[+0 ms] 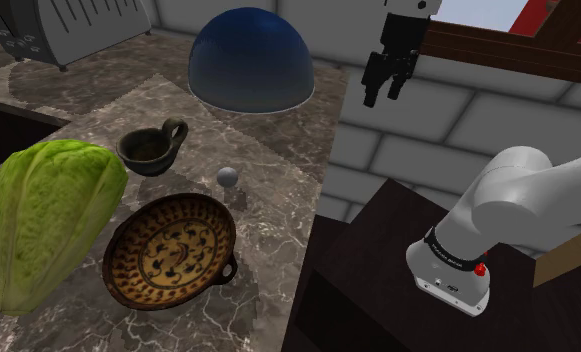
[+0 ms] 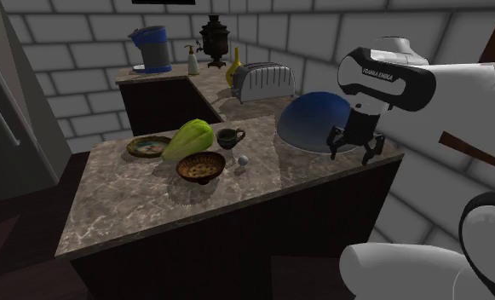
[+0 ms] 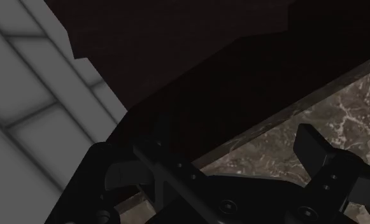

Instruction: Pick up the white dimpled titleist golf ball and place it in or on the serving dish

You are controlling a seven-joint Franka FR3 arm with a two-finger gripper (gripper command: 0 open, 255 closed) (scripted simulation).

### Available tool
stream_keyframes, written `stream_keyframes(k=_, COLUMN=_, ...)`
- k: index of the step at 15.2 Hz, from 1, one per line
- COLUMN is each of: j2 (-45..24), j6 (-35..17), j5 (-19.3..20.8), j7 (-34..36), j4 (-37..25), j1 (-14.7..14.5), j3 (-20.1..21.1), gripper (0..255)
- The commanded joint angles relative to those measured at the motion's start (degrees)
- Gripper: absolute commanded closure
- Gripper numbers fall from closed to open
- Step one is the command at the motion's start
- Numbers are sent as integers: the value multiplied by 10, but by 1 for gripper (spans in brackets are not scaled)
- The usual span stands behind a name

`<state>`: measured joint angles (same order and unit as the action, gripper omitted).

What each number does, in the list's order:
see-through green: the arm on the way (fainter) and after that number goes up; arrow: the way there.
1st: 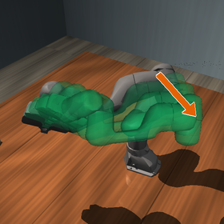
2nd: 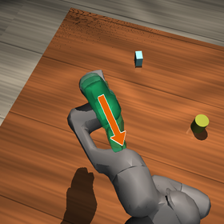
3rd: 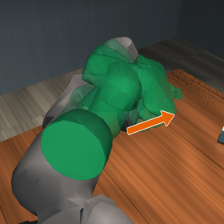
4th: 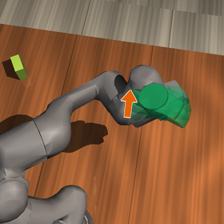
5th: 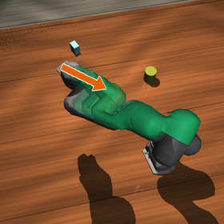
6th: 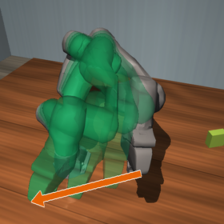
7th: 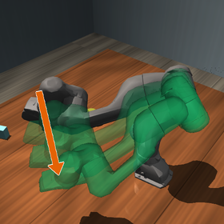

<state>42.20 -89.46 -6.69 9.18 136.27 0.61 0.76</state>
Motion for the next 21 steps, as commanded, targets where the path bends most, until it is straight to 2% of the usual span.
stream_keyframes(k=1, j2=0, j6=0, j5=0, j7=0, j4=0, j1=0, j3=0, gripper=0)
stream_keyframes(k=7, j2=-89, j6=-15, j5=-30, j7=88, j4=-60, j1=-23, j3=79, gripper=0)
stream_keyframes(k=12, j2=-180, j6=-23, j5=-38, j7=162, j4=-130, j1=-36, j3=140, gripper=0)
stream_keyframes(k=17, j2=-285, j6=-24, j5=-26, j7=241, j4=-217, j1=-49, j3=195, gripper=0)
stream_keyframes(k=21, j2=-381, j6=-15, j5=-1, j7=308, j4=-301, j1=-64, j3=234, gripper=0)
